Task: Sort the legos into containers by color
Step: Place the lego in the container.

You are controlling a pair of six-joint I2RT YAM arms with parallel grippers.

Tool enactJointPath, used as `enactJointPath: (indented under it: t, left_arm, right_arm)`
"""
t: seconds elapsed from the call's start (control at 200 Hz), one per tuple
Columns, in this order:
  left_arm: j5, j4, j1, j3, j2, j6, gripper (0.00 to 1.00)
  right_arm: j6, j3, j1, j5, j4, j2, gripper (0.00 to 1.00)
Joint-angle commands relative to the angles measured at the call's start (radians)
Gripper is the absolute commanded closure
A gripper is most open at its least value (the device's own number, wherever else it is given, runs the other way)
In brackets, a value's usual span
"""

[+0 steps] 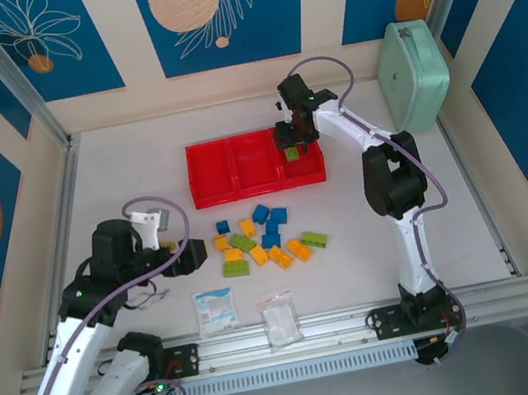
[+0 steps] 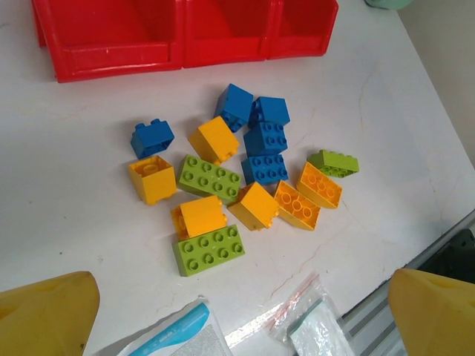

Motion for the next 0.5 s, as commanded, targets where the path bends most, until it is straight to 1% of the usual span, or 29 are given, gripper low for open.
enactJointPath:
  t: [0.0,0.035,0.125,0.33,0.44,0.495]
  left_arm:
    - [0.037,0.004,-0.007,0.02,-0.026,0.021,0.01]
    - [0.033,0.012,-0.007,0.013,-0.037,0.02,0.01]
    - [0.042,0.035,-0.007,-0.003,-0.064,0.011,0.01]
    - [0.017,0.061,-0.007,-0.028,-0.078,-0.031,0.01]
    - [0.006,0.098,-0.008,-0.055,-0.091,-0.074,0.01]
    - [0.003,0.109,-0.008,-0.06,-0.106,-0.075,0.01]
  right_arm:
    - [-0.001,-0.007,0.001,-0.036,-0.021,-0.022,0.4]
    - [0.003,-0.018,0.001,-0.038,-0.022,-0.038,0.35]
    - [0.02,-0.056,0.003,-0.049,-0.021,-0.094,0.27]
    - [0.012,-0.218,0.008,-0.099,-0.007,-0.27,0.18]
    - [-0.057,-0.336,0.03,-0.129,-0.006,-0.396,0.14]
    - [-0.109,-0.4,0.054,-0.131,-0.005,-0.464,0.13]
